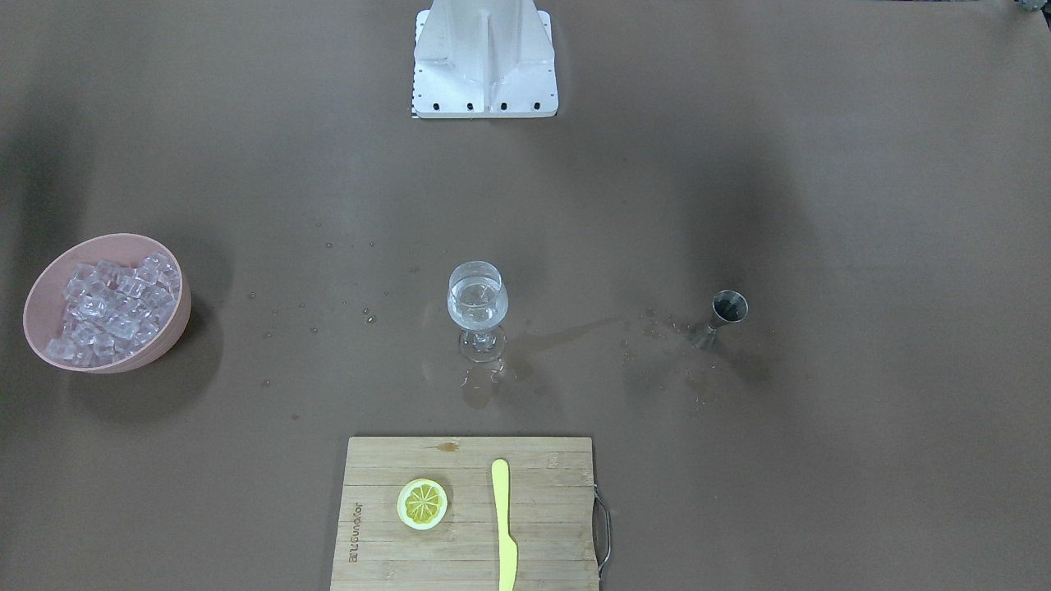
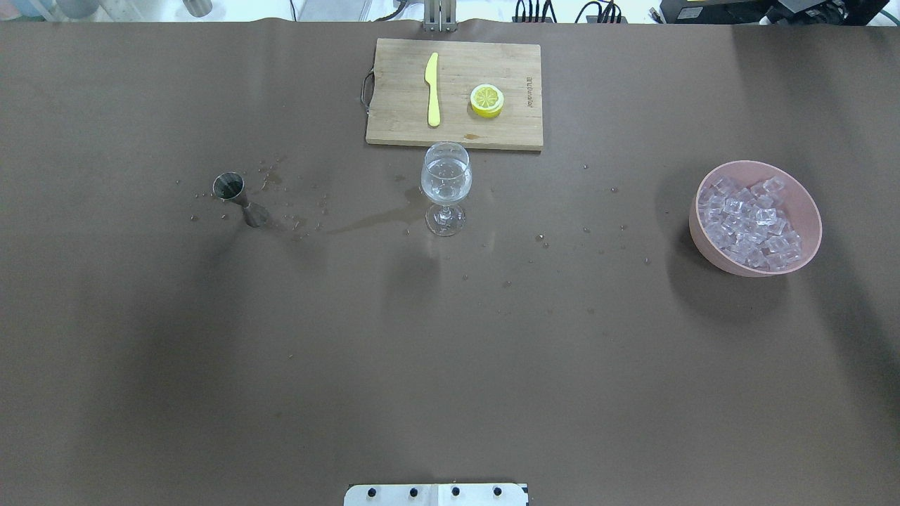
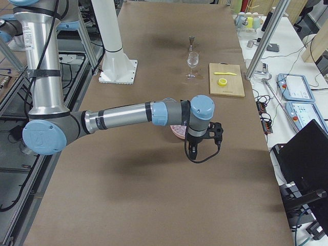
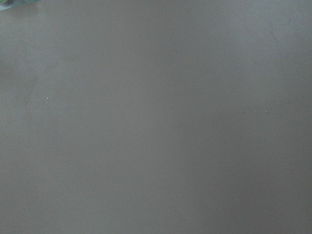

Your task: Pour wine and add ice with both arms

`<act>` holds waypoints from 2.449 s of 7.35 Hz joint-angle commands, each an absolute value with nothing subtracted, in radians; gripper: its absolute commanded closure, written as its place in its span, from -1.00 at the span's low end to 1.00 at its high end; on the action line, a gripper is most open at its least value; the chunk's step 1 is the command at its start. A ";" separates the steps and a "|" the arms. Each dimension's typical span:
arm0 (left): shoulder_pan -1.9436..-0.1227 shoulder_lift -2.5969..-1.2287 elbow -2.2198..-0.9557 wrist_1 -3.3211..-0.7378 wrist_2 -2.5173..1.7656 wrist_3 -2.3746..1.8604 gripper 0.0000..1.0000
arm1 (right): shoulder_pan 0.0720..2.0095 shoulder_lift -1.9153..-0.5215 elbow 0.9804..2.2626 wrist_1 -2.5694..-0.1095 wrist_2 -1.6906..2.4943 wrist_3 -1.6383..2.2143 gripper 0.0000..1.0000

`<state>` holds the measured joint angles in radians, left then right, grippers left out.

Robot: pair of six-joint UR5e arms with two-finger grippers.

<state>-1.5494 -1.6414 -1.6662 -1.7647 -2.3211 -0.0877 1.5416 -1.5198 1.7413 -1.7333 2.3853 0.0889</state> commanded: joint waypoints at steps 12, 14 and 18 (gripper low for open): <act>-0.871 -1.870 -2.089 -1.687 -1.766 -1.075 -0.95 | 1.542 -1.532 1.710 -1.735 2.387 0.092 -1.00; -0.710 -1.882 -2.117 -1.566 -1.483 -1.115 -0.95 | 1.542 -1.525 1.694 -1.733 2.388 0.092 -1.00; -0.455 -1.876 -2.079 -1.565 -1.142 -1.412 -0.95 | 1.542 -1.516 1.694 -1.740 2.390 0.095 -1.00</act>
<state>-0.5317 -1.8783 -2.1048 -1.5650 -1.2507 -1.3097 1.5417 -1.5185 1.6938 -1.7365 2.3888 0.0928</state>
